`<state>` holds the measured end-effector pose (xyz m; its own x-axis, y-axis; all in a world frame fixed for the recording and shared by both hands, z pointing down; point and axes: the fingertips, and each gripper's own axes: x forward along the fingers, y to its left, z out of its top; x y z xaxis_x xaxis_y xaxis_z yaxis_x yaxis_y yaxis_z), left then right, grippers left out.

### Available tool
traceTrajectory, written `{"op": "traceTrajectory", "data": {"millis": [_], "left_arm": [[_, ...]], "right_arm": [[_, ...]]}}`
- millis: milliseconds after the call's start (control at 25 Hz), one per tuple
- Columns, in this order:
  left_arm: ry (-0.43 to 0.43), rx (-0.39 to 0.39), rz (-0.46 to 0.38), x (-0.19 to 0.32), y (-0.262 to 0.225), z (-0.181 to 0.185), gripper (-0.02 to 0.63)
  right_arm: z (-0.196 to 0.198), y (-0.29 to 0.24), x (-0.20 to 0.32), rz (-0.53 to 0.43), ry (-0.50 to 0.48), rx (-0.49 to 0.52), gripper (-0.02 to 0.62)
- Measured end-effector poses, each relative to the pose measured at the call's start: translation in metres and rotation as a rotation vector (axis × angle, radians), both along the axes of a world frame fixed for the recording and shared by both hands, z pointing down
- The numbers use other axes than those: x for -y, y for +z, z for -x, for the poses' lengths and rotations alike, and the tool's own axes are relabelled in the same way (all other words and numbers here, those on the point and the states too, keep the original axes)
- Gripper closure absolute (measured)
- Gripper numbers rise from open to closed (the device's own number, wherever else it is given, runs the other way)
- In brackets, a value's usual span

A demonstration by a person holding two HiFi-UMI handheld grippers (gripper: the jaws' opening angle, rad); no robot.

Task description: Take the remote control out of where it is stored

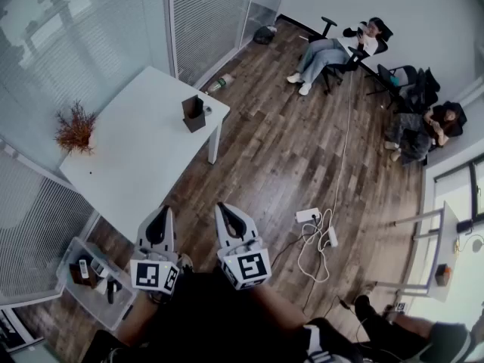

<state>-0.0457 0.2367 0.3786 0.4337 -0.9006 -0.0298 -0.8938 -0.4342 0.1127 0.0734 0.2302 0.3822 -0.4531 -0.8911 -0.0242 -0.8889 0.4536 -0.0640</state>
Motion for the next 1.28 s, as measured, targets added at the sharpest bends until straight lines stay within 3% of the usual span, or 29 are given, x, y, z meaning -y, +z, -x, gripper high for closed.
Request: {"op": "traceTrajectory", "data": {"millis": [160,840,1280], "left_arm": [[-0.020,0.010,0.031,-0.028,-0.007,0.001,0.598],[-0.021,0.006,0.063,-0.023,0.002,-0.014,0.598],[-0.056,0.019,0.078,-0.011,0.010,-0.053,0.598]], "right_arm": [[-0.004,-0.001,-0.030,0.071,0.001,0.000,0.594],[-0.011,-0.003,-0.021,0.070,-0.012,0.028,0.594],[-0.048,0.005,-0.014,0.075,-0.041,0.034,0.594]]}}
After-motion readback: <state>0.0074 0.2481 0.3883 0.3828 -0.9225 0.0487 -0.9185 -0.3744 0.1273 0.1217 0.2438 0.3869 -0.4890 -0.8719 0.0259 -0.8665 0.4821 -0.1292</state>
